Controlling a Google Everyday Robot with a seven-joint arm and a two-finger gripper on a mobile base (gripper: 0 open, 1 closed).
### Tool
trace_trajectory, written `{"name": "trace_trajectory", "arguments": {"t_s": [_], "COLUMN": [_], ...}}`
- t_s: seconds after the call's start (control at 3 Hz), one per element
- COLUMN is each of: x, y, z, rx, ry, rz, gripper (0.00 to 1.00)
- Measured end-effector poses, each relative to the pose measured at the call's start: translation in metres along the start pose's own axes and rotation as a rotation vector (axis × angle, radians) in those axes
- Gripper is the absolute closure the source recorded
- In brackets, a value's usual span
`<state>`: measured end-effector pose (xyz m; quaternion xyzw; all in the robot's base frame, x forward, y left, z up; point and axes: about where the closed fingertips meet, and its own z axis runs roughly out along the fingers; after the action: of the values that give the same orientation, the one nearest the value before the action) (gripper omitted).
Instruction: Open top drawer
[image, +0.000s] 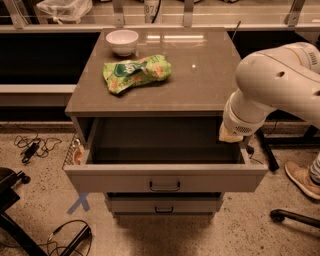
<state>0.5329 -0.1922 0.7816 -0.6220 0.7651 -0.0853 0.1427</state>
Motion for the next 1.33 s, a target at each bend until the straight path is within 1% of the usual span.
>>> {"name": "trace_trajectory", "arguments": {"t_s": [0.33,0.67,1.0,1.33], "x": [-0.006,-0.013,-0.016,-0.020], "y": [-0.001,-0.003,0.000,0.016], "z": [0.028,0.069,0.104,0.125], "rx": [-0.044,-0.100,-0.151,-0.187], "ry": [-0.016,-0.044,-0.072,-0.097], "rz": [-0.011,-0.016,-0.013,-0.008], "gripper": [1.00,1.00,1.00,1.00]}}
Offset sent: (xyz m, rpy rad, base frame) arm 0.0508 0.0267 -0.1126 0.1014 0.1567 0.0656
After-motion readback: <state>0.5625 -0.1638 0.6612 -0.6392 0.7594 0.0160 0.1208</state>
